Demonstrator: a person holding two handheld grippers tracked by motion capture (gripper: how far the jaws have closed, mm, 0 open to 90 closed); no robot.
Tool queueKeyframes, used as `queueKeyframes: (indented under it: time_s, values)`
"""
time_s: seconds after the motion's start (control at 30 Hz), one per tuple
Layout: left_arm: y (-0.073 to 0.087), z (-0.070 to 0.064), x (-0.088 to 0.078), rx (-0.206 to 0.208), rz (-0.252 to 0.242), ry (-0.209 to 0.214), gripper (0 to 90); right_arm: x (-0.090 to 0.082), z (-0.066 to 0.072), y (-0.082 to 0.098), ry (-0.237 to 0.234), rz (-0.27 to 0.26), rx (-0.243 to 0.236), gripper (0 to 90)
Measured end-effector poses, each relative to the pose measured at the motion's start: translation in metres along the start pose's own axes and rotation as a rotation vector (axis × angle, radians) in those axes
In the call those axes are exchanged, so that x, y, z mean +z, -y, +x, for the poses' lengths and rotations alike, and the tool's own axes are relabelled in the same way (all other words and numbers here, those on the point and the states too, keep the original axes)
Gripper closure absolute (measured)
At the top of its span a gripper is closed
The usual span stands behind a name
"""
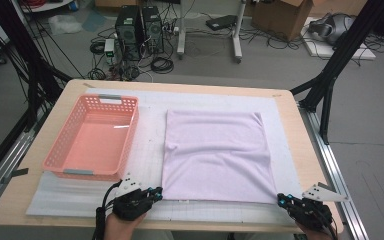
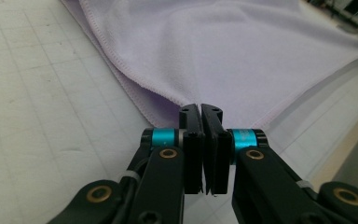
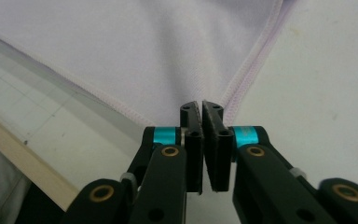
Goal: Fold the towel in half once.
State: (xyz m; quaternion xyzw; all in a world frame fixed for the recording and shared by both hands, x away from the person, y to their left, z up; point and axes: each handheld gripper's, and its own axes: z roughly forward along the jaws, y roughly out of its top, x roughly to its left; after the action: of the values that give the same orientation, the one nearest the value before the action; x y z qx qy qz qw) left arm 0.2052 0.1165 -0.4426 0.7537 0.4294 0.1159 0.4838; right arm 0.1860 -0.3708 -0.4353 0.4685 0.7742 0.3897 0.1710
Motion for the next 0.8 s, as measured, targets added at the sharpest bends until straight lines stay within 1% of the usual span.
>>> queueKeyframes:
  time_s: [0.03,0.07,0.1,0.13,0.17,0.23,0.27,0.33,0.4,0.47,0.5,0.53,0.57,0.6,0.63,0.67,0.7,0.73,0.8]
  values:
    - [-0.001,0.0,0.001,0.003,-0.009,-0.019,76.0,0.001,0.0,0.0,0.0,-0.003,0.007,77.9]
    - [-0.003,0.0,0.0,-0.003,-0.022,-0.025,67.4,0.001,-0.001,-0.001,-0.006,-0.01,0.023,73.9]
    - [-0.004,0.0,0.0,-0.009,-0.041,-0.041,62.1,0.0,-0.002,-0.001,-0.007,-0.025,0.03,69.9]
    - [-0.006,0.001,-0.001,-0.003,-0.052,-0.059,58.3,-0.002,-0.003,-0.002,-0.002,-0.043,0.042,67.5]
    - [-0.007,0.003,0.0,-0.002,-0.055,-0.072,56.7,-0.003,-0.004,-0.004,0.004,-0.057,0.055,65.7]
    - [-0.01,0.008,0.006,-0.03,-0.056,-0.088,51.5,-0.004,-0.008,-0.005,0.023,-0.076,0.08,62.1]
    - [-0.011,0.012,0.011,-0.044,-0.035,-0.089,50.8,-0.001,-0.009,-0.006,0.029,-0.076,0.092,61.3]
    - [-0.012,0.016,0.018,-0.066,-0.01,-0.082,47.5,0.008,-0.011,-0.007,0.042,-0.054,0.103,58.0]
    - [-0.012,0.016,0.025,-0.065,0.02,-0.079,47.5,0.017,-0.013,-0.006,0.037,-0.027,0.122,57.0]
    - [-0.011,0.016,0.031,-0.077,0.043,-0.059,47.3,0.024,-0.013,-0.006,0.033,-0.008,0.118,57.7]
    - [-0.01,0.015,0.032,-0.072,0.047,-0.057,47.4,0.027,-0.013,-0.006,0.037,0.003,0.107,59.0]
    - [-0.01,0.014,0.032,-0.069,0.043,-0.057,47.1,0.027,-0.012,-0.006,0.046,0.003,0.107,61.3]
    - [-0.009,0.013,0.033,-0.064,0.04,-0.058,47.3,0.027,-0.011,-0.006,0.052,0.006,0.099,63.0]
    - [-0.008,0.012,0.032,-0.045,0.045,-0.071,48.4,0.026,-0.011,-0.005,0.06,0.008,0.089,68.5]
    - [-0.008,0.011,0.032,-0.032,0.054,-0.087,56.5,0.026,-0.011,-0.005,0.056,0.01,0.073,80.0]
    - [-0.008,0.01,0.032,-0.016,0.07,-0.091,67.6,0.026,-0.011,-0.005,0.032,0.011,0.078,82.6]
    - [-0.009,0.01,0.032,-0.026,0.082,-0.066,76.4,0.026,-0.009,-0.006,0.035,0.015,0.072,84.3]
    - [-0.009,0.01,0.031,-0.042,0.085,-0.057,85.0,0.026,-0.007,-0.006,0.04,0.024,0.062,85.4]
    - [-0.007,0.01,0.029,-0.059,0.082,-0.049,86.2,0.025,-0.008,-0.006,0.029,0.022,0.067,86.4]
